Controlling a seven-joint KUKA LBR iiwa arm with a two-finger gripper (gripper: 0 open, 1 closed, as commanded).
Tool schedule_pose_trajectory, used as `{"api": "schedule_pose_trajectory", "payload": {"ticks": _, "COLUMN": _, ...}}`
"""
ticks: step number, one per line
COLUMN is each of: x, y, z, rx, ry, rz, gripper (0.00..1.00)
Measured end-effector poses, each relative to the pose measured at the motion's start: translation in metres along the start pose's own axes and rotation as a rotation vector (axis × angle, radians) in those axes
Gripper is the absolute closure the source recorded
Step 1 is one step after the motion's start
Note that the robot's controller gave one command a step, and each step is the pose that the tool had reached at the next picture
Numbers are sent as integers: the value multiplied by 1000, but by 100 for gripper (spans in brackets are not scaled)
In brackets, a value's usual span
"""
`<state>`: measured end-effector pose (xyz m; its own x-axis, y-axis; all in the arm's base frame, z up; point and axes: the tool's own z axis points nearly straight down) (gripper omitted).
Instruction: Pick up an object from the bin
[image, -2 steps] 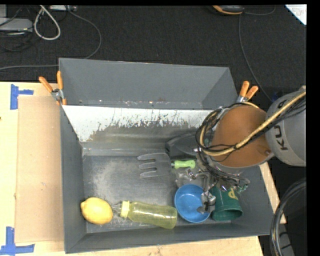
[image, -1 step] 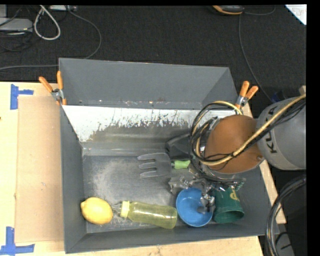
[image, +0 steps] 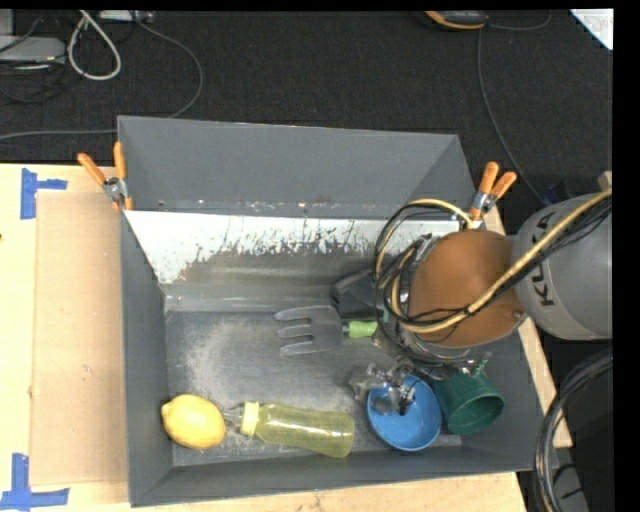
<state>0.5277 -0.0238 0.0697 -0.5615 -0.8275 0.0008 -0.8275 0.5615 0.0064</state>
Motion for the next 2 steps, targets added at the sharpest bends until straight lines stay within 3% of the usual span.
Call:
{"api": "schedule_pose_trajectory", "payload": {"ticks": 1, "x": 0, "y": 0, "z": 0, "rx": -1, "ry": 1, "rz": -25, "gripper": 100}}
{"api": "schedule_pose_trajectory", "payload": {"ticks": 2, "x": 0, "y": 3, "z": -34, "rx": -9, "ry": 4, "rz": -20, "gripper": 100}}
